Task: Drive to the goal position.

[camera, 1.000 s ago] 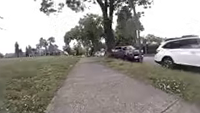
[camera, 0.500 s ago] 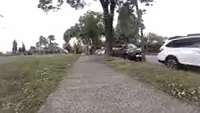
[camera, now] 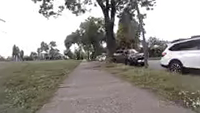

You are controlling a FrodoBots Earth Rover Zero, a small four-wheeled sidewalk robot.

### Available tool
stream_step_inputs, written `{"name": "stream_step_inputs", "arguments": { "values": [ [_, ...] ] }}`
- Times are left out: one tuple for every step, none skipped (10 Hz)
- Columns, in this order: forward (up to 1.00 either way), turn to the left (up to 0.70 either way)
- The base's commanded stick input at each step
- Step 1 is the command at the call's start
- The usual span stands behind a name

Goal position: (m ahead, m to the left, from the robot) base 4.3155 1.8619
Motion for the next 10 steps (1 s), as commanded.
{"name": "stream_step_inputs", "arguments": {
  "values": [
    [0.7,0.0],
    [0.7,0.0],
    [0.7,0.0],
    [0.7,0.0],
    [0.7,0.0],
    [0.7,0.0],
    [0.7,0.0],
    [0.7,0.0],
    [0.7,0.0],
    [0.7,0.0]
  ]
}}
